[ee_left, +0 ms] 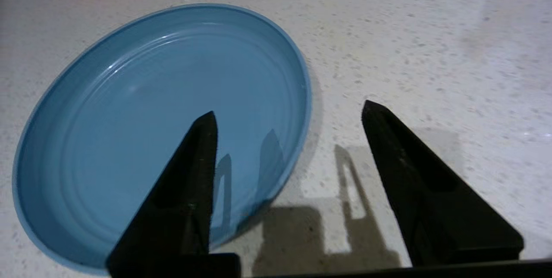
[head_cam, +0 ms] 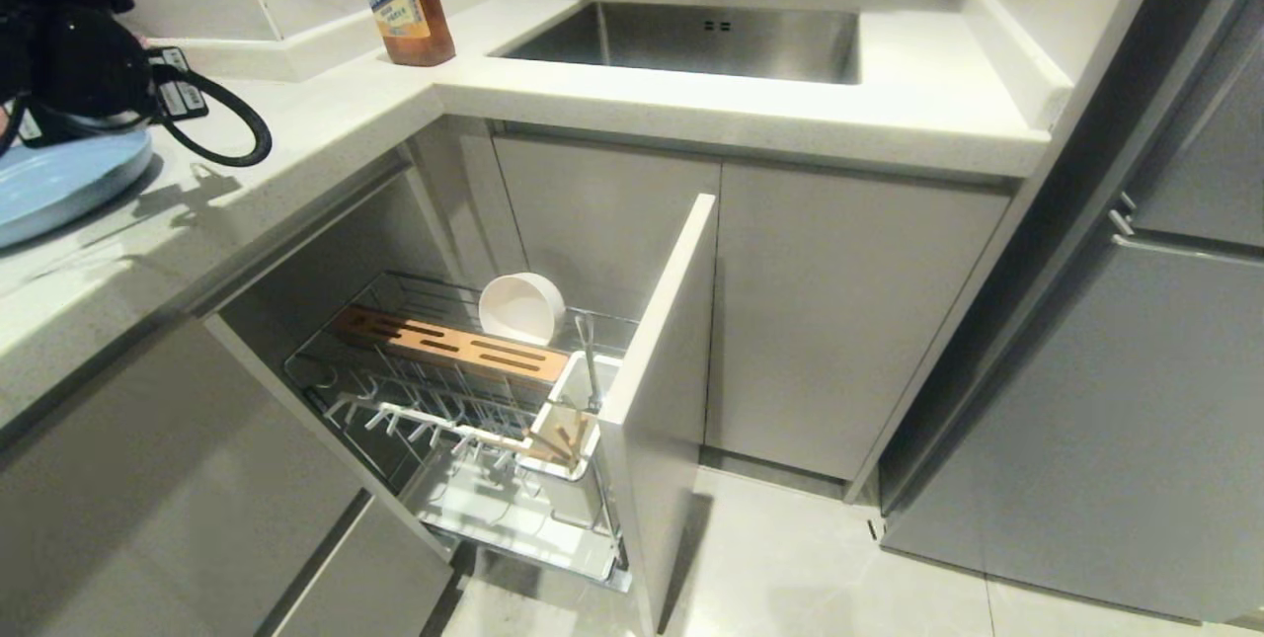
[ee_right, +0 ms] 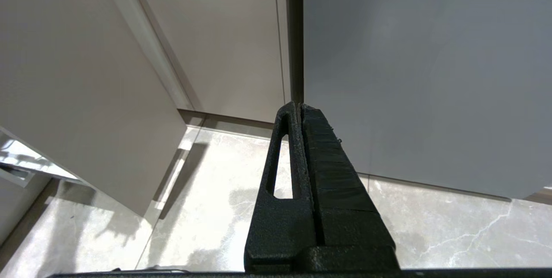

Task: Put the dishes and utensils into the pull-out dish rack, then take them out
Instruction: Pick up the plate and place it in the cupboard

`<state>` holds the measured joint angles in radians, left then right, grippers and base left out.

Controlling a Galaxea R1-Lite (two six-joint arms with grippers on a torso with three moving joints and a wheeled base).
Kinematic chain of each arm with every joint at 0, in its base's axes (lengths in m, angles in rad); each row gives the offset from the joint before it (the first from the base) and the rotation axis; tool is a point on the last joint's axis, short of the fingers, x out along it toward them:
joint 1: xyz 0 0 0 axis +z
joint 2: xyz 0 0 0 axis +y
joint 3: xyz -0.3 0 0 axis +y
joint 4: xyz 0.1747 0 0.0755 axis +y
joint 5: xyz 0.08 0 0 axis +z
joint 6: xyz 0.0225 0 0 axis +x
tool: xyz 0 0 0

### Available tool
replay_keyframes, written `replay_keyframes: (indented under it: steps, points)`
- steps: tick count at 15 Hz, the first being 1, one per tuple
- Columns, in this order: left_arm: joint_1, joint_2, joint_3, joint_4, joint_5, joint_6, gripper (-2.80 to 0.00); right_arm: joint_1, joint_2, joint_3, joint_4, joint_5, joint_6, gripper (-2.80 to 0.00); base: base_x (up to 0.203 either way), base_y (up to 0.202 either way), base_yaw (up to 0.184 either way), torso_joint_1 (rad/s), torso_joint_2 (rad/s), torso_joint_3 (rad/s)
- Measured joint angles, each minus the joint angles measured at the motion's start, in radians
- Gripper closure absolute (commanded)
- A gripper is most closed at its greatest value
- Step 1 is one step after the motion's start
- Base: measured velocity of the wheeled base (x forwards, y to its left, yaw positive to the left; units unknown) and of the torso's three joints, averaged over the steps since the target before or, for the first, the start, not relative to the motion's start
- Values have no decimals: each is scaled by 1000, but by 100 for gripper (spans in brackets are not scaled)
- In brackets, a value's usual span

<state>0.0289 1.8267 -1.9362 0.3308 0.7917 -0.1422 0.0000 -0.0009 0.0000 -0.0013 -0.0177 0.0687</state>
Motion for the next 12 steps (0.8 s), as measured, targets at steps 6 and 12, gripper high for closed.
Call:
replay_keyframes:
  steps: [6,12]
  points:
    - [52,50,0,-3,-1,58,-280,0,0,0,0,0,0,0,0,0,0,0,0,0]
    - [72,74,0,0,-16,75,-280,0,0,0,0,0,0,0,0,0,0,0,0,0]
